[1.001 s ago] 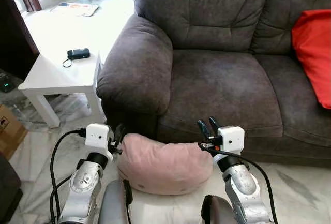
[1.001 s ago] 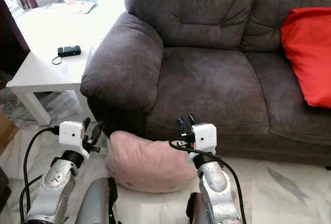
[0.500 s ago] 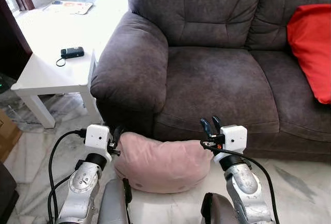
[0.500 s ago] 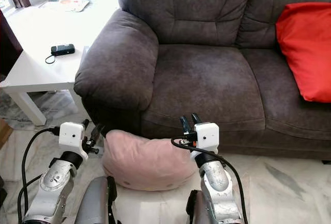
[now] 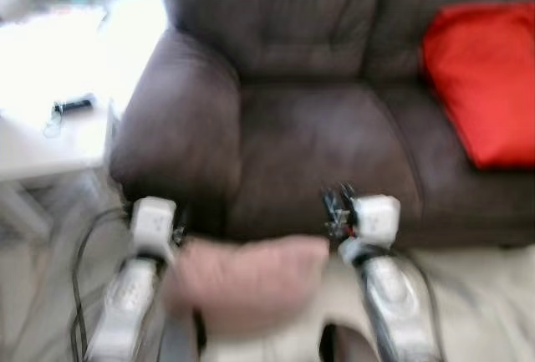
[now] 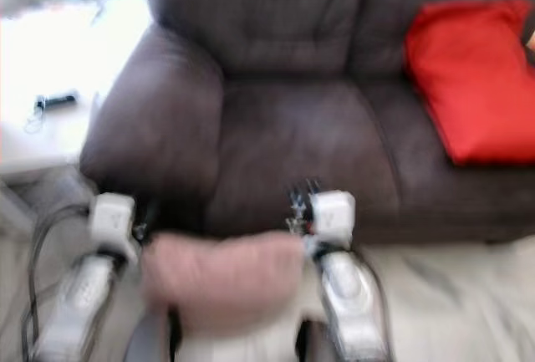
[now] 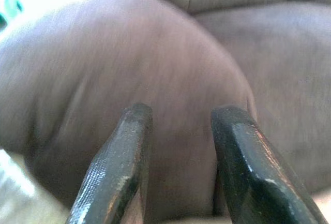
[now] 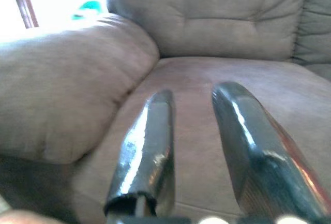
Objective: Move the pillow to the sofa from floor
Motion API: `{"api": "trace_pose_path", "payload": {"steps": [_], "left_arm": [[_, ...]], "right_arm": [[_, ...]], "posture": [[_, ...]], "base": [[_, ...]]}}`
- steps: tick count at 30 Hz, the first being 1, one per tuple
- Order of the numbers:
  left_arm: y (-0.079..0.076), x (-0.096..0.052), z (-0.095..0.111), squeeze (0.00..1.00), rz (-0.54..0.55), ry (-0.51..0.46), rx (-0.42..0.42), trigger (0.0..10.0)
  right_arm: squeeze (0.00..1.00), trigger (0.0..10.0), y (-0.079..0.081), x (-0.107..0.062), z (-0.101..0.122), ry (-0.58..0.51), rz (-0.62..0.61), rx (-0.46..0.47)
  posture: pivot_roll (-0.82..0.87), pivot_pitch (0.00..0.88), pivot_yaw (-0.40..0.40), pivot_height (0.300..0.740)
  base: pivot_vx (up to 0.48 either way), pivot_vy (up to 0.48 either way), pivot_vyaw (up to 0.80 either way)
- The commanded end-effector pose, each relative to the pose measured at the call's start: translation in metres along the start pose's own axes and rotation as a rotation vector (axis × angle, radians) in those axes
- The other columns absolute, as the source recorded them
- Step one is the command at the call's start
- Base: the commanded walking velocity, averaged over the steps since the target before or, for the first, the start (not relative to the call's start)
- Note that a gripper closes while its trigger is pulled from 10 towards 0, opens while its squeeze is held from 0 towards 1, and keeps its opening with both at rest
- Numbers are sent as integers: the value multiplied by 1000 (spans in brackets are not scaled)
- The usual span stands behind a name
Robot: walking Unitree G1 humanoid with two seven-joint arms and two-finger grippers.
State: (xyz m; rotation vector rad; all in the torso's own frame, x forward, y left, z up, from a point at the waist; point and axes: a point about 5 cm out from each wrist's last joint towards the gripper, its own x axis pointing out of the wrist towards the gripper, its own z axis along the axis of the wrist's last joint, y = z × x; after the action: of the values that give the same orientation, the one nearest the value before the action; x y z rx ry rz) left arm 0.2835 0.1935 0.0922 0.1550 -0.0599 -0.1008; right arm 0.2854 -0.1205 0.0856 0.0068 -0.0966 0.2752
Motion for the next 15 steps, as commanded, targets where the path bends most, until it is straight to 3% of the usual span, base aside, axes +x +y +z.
{"api": "trace_pose_path", "payload": {"steps": [1, 11, 15], "left_arm": [[-12, 0, 0, 0, -33, -4, -13, 10000], [-10, -2, -4, 0, -16, 17, -13, 10000], [-3, -4, -14, 0, 29, 85, -54, 10000]], "right_arm": [[0, 10000, -13, -6, -5, 29, -36, -16], [0, 10000, -15, -9, -6, 33, -35, -18], [0, 10000, -15, -9, -5, 35, -26, -19]], "posture": [[131, 50, -44, 530], [126, 59, -46, 530], [128, 66, -52, 530]], "base": [[0, 0, 0], [0, 0, 0], [0, 0, 0]]}}
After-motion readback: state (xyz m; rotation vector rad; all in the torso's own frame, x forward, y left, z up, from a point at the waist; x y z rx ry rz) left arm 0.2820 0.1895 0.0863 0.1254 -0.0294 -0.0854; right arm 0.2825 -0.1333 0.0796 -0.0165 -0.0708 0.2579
